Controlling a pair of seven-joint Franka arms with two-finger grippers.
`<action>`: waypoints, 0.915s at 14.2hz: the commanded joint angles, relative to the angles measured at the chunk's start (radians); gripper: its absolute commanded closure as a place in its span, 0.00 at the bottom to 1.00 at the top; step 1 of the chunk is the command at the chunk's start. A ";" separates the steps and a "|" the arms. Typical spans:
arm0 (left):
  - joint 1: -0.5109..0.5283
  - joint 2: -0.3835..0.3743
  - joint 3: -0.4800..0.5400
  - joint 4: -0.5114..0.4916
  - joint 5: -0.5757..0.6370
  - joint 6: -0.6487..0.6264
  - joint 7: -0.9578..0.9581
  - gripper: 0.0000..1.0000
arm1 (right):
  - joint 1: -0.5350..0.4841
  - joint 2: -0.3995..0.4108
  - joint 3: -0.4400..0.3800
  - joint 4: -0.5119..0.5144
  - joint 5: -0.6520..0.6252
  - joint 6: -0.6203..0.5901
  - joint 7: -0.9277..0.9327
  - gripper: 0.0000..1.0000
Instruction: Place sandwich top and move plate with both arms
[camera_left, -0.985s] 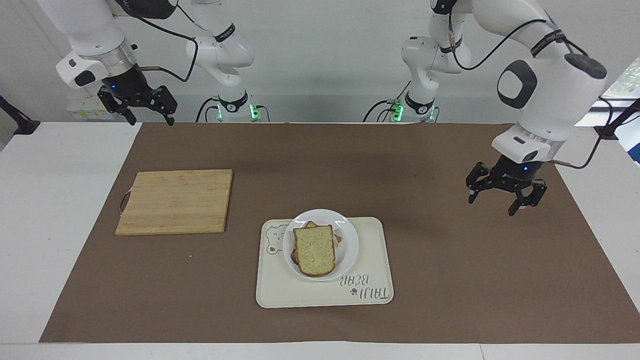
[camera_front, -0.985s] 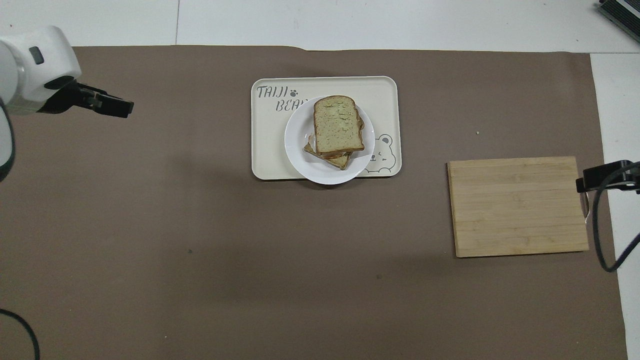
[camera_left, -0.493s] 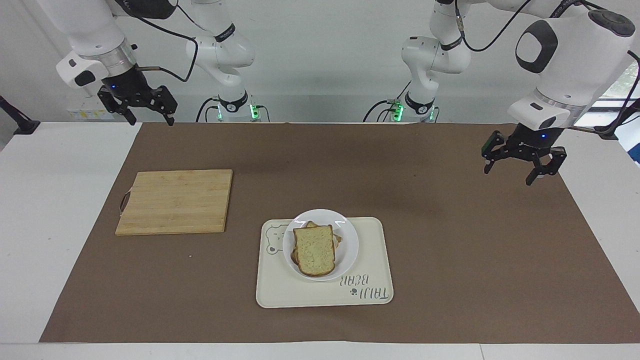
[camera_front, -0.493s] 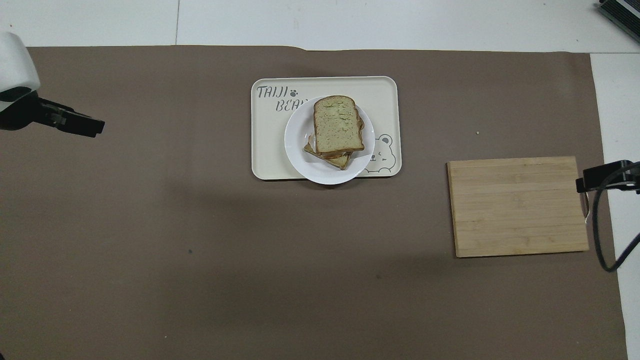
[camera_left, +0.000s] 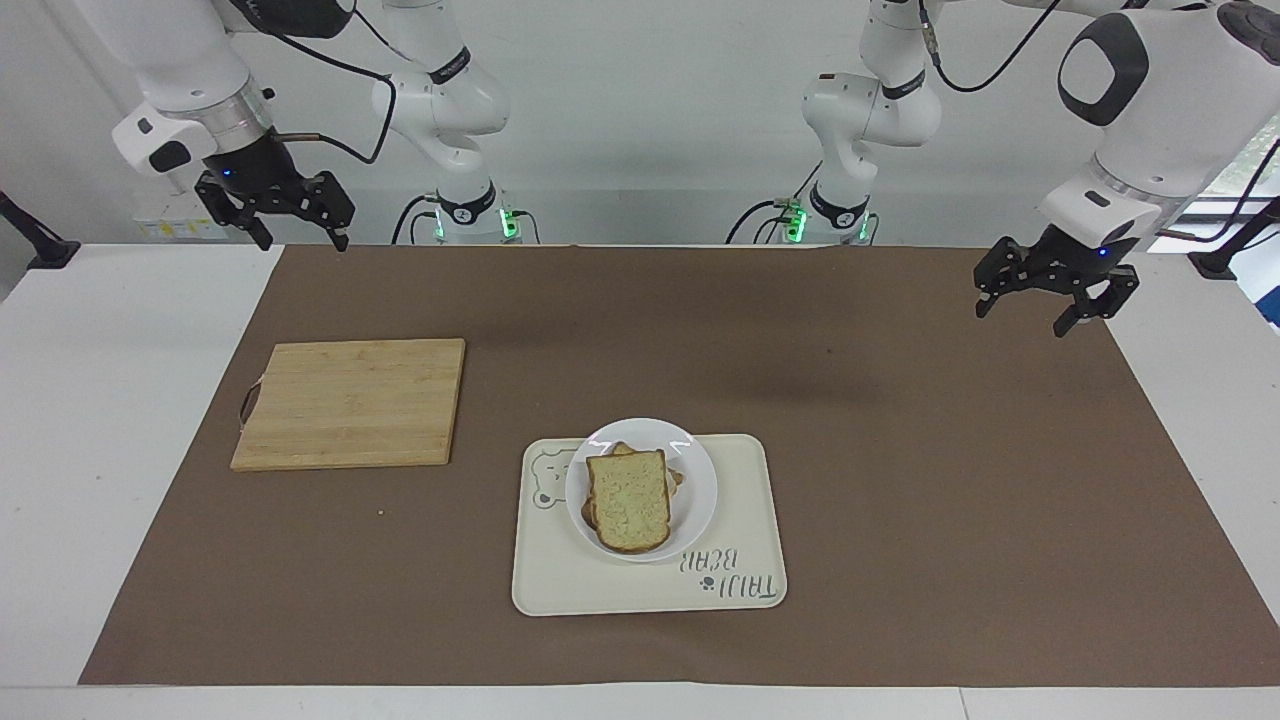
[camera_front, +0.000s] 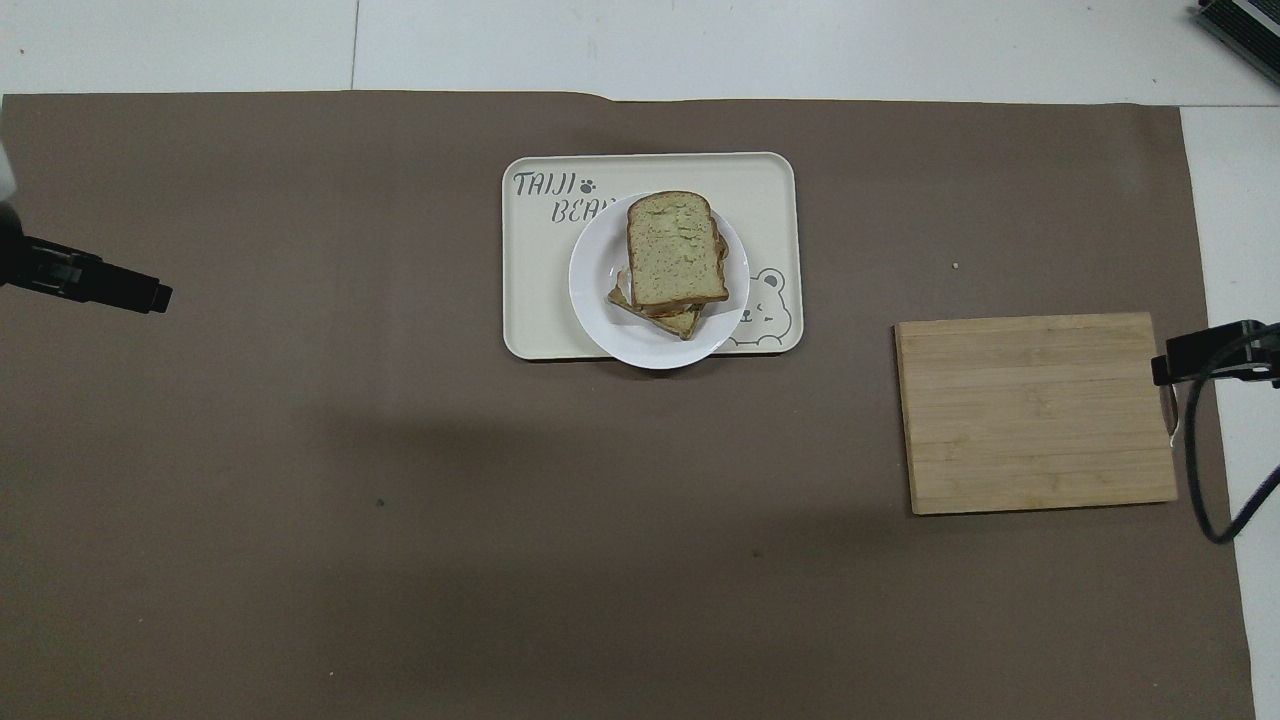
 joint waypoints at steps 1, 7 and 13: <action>0.082 -0.011 -0.027 0.101 0.022 -0.141 -0.027 0.00 | -0.009 0.007 0.012 0.013 -0.007 -0.013 0.014 0.00; 0.332 -0.060 -0.319 0.146 0.097 -0.227 -0.039 0.00 | -0.009 0.008 0.012 0.013 -0.007 -0.013 0.014 0.00; 0.355 -0.135 -0.386 0.038 0.105 -0.204 -0.125 0.00 | -0.009 0.008 0.012 0.013 -0.007 -0.013 0.014 0.00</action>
